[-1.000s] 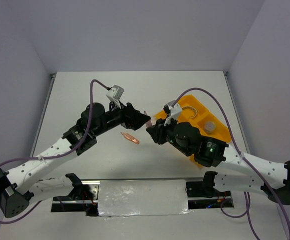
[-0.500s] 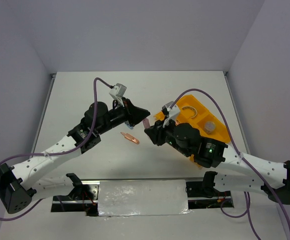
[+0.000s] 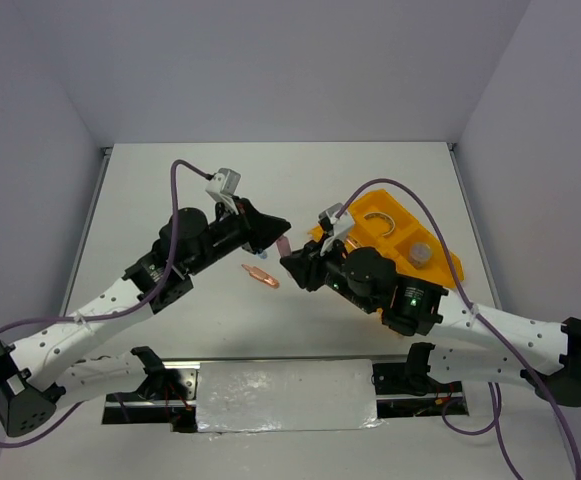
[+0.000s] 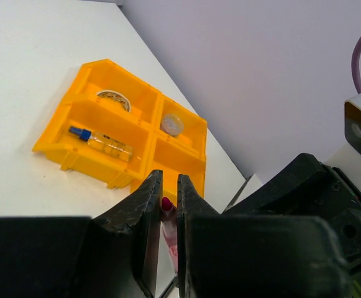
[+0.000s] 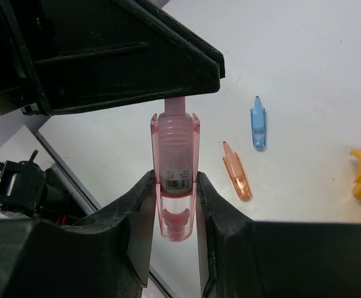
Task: Sort the stationery into containers
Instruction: Close the pen cap on the pen.
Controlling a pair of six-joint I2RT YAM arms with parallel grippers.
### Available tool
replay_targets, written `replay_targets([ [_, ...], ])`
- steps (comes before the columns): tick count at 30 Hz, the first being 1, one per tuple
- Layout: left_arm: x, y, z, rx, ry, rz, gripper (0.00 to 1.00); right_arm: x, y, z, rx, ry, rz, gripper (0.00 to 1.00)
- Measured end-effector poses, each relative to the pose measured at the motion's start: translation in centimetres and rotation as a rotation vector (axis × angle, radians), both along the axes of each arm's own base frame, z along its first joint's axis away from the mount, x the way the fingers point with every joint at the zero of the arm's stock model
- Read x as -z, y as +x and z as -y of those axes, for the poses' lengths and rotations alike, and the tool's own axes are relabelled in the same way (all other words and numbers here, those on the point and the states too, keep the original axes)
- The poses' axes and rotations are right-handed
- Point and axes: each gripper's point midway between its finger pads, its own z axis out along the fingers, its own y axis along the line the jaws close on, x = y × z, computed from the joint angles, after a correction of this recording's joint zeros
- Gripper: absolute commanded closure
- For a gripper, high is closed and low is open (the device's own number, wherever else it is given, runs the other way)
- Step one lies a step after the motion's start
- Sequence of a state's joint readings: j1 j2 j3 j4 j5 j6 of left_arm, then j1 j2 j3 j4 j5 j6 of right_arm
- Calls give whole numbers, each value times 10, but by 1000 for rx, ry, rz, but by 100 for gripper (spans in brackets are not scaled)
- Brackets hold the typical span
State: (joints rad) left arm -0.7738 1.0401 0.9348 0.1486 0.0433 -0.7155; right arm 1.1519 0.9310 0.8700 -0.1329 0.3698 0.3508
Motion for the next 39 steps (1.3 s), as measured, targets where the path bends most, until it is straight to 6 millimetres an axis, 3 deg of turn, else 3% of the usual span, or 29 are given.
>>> replay_targets([
  [11,-2,3,-20,-88,-68,-63,100,-3,-4,-11,-39,46,18,99],
  [19,13,5,-32,-95,-101,-127,100,10,-2,-19,-49,36,13,99],
  [20,13,5,-33,-97,-102,-129,100,10,-2,-20,-50,37,13,94],
  [21,13,5,-34,-100,-108,-132,100,10,-2,-21,-52,39,15,70],
  [23,11,4,-35,-97,-117,-133,100,8,-2,-22,-58,48,21,37],
  [24,6,7,-38,-113,-128,-121,100,11,-3,-21,-57,41,12,1],
  [27,-18,18,-53,-171,-196,-53,100,37,-7,-13,-61,-40,-21,0],
  [30,-35,18,-58,-179,-246,-3,100,45,-8,-8,-55,-74,-37,0],
  [33,-37,17,-58,-177,-263,13,100,37,-9,-1,-42,-51,-31,0],
  [39,-17,17,-57,-173,-252,-15,100,-1,-17,6,-56,84,-11,1],
])
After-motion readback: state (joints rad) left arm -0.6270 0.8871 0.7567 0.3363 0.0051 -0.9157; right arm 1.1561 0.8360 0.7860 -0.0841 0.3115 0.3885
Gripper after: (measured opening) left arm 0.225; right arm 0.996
